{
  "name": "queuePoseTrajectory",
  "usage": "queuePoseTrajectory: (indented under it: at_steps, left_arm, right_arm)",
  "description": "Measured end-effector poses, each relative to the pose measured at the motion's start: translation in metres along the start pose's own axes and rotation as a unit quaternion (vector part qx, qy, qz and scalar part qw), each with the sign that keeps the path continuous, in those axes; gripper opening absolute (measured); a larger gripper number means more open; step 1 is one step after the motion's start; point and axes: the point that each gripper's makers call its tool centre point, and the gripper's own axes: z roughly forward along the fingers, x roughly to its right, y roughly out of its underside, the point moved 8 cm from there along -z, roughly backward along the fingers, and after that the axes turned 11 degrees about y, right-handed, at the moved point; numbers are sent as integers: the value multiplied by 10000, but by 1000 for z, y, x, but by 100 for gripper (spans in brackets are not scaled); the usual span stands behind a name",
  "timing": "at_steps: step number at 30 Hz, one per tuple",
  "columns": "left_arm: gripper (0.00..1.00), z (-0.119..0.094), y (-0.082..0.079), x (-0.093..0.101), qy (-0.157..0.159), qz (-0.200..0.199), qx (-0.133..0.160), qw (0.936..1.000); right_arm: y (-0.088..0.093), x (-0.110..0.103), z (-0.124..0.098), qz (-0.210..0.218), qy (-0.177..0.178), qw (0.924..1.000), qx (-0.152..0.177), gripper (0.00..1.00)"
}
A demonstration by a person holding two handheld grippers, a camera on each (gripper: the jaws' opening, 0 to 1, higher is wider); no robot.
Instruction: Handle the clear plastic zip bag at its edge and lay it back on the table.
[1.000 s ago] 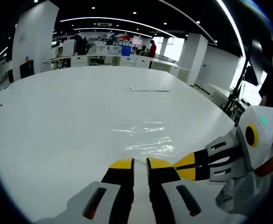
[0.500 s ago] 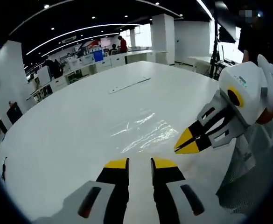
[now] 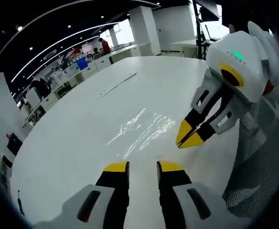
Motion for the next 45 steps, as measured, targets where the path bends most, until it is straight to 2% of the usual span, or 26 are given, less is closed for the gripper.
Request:
queuePoseTrajectory:
  at_steps: [4, 7, 9, 13, 20, 31, 37, 45]
  left_arm:
    - [22, 5, 0, 3, 50, 298, -143, 9994]
    - [21, 10, 0, 9, 107, 885, -452, 9950]
    - [21, 13, 1, 13, 170, 1026, -536, 9931]
    - [19, 15, 3, 13, 155, 1021, -571, 9930]
    - [5, 15, 6, 10, 79, 978, -639, 9931]
    - [2, 15, 10, 17, 191, 899, -676, 9935]
    - [2, 18, 9, 23, 248, 1086, -785, 9907]
    - [0, 19, 9, 24, 199, 977, -740, 9923]
  right_arm:
    - [1, -2, -1, -145, -33, 9999, 3, 0]
    - [1, -3, -2, -243, -28, 9997, 49, 0]
    - [1, -3, -3, -300, -29, 9995, 53, 0]
    - [2, -2, -5, -321, -22, 9995, 59, 0]
    - [4, -2, -7, -329, 19, 9994, 84, 0]
    - [2, 2, -15, -270, 127, 9995, 88, 0]
    - [0, 4, -15, -242, 171, 9995, 121, 0]
    - [-1, 3, -16, -196, 189, 9995, 154, 0]
